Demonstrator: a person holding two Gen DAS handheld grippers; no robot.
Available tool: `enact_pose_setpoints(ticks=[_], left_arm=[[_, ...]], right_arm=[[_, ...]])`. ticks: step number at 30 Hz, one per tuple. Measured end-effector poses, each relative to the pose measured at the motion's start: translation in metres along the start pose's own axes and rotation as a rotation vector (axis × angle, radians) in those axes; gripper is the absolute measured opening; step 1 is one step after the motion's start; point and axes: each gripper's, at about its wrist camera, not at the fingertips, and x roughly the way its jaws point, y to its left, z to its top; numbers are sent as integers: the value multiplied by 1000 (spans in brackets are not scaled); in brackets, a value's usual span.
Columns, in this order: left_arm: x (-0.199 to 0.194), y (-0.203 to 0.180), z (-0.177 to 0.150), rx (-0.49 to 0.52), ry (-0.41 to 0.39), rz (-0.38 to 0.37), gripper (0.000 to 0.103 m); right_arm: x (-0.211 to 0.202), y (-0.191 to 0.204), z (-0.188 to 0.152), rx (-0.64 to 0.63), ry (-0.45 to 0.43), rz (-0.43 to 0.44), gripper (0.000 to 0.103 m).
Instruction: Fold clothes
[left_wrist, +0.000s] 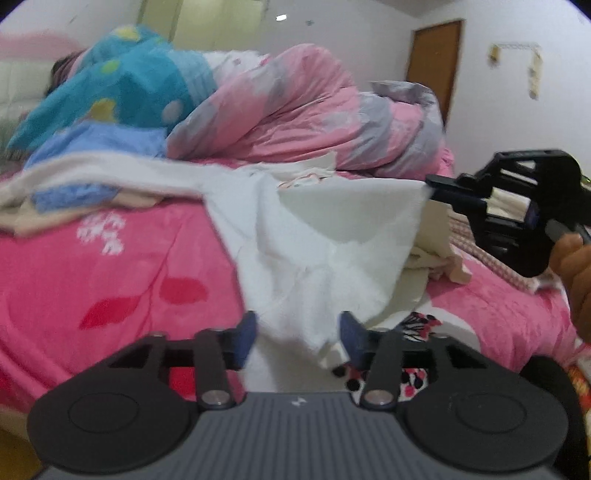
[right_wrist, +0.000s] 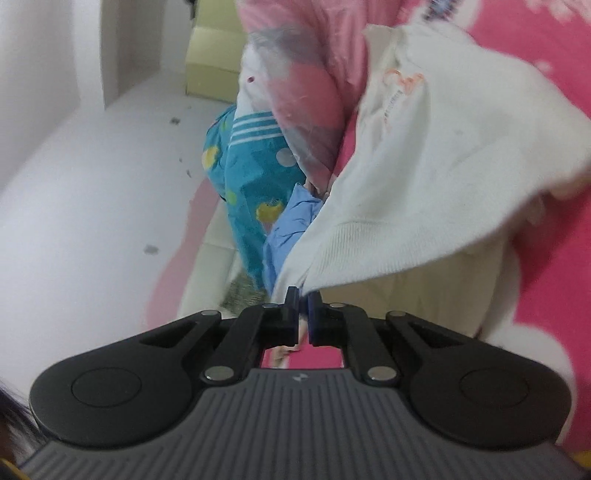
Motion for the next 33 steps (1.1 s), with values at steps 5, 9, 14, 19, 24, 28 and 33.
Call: enact_pose_setpoints(ticks=[5,9,14,19,24,28,33], left_arm=[[14,-40,0,239,-8,62,62],[29,-50,0,267,20,92,58],[31,-38,7,176,53,54,58],[21,-10,15,-10,77,-15,59],[26,23,21,-203,112,-73,68],[49,34,21,-278,204,-88,69],[64,35,15,-348,251,-50,21]], right_arm=[[-10,-10,-1,109,-25,104,3],[-20,-8,4,75,-71,86,5],[-19,-18,-11,10,-16,-81,7],[-35,-18,-13,-109,-41,-185,14],[-66,-15,8,-205,-209,-332,52],[-72,-27,33,-210,-245,-423,67],[-40,-63,63,-133,-164,-439,69]])
